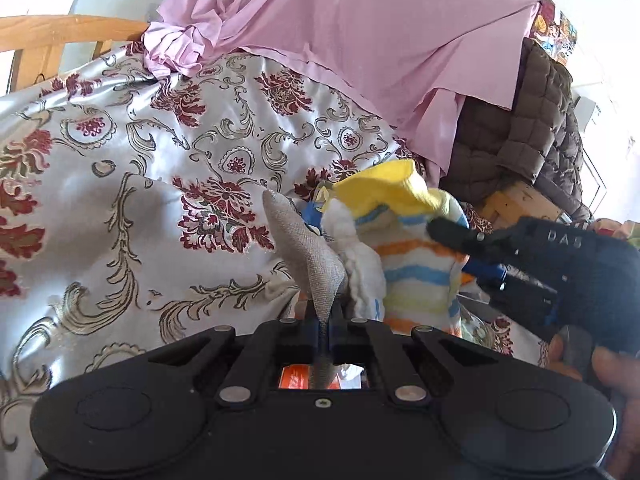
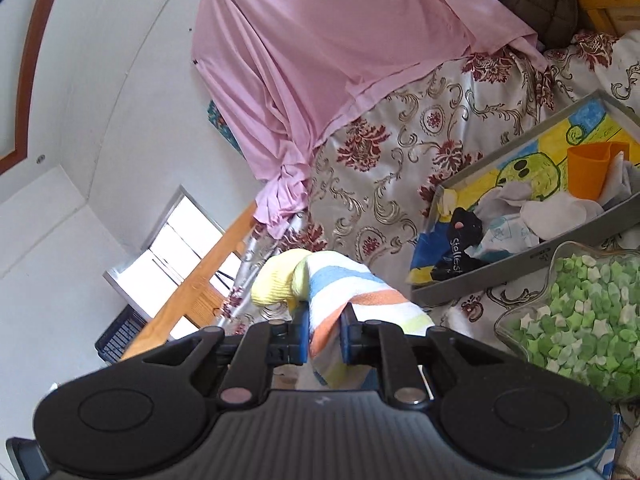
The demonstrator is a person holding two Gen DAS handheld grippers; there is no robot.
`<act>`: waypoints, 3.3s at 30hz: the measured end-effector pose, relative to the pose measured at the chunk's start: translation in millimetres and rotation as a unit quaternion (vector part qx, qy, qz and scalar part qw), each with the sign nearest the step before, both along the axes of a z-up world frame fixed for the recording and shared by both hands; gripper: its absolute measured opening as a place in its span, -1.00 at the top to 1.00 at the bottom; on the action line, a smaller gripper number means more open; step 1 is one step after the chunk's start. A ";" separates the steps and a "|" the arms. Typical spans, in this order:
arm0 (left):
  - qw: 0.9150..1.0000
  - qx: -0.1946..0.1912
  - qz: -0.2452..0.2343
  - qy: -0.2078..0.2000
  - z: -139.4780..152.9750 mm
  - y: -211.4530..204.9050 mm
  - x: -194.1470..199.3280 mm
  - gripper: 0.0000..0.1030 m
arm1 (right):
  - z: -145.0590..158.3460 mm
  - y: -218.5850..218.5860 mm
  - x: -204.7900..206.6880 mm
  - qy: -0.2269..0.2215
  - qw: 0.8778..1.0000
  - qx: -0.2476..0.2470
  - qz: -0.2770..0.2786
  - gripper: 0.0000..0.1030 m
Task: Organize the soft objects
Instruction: 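Lift and carry the pouch with left tool toward the tray while right tool carries the striped sock, then lower the pouch and striped sock into the tray and open both tools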
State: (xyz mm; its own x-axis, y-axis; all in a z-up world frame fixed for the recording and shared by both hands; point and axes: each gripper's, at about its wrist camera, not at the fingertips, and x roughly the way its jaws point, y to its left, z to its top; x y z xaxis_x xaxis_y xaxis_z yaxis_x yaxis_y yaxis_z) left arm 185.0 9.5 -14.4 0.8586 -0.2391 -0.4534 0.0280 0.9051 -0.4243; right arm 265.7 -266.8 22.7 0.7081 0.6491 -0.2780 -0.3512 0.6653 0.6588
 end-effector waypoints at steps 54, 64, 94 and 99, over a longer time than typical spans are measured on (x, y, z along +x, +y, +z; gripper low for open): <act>0.998 -0.027 -0.056 0.007 -6.5 -102.4 278.4 0.90 | -67.9 -127.8 148.1 0.050 0.972 0.178 -0.149 0.65; 0.997 -0.006 -0.022 0.068 -21.9 -83.0 277.6 0.68 | -81.0 -106.8 154.9 0.100 0.974 0.131 -0.158 0.30; 1.000 -0.010 -0.014 -0.009 46.6 -74.5 181.3 -0.59 | 23.7 -114.5 56.2 0.034 0.980 0.048 -0.191 -0.78; 0.999 -0.004 -0.022 -0.036 71.4 -70.6 138.6 -0.69 | 51.2 -98.0 14.1 -0.002 0.979 -0.011 -0.204 -0.87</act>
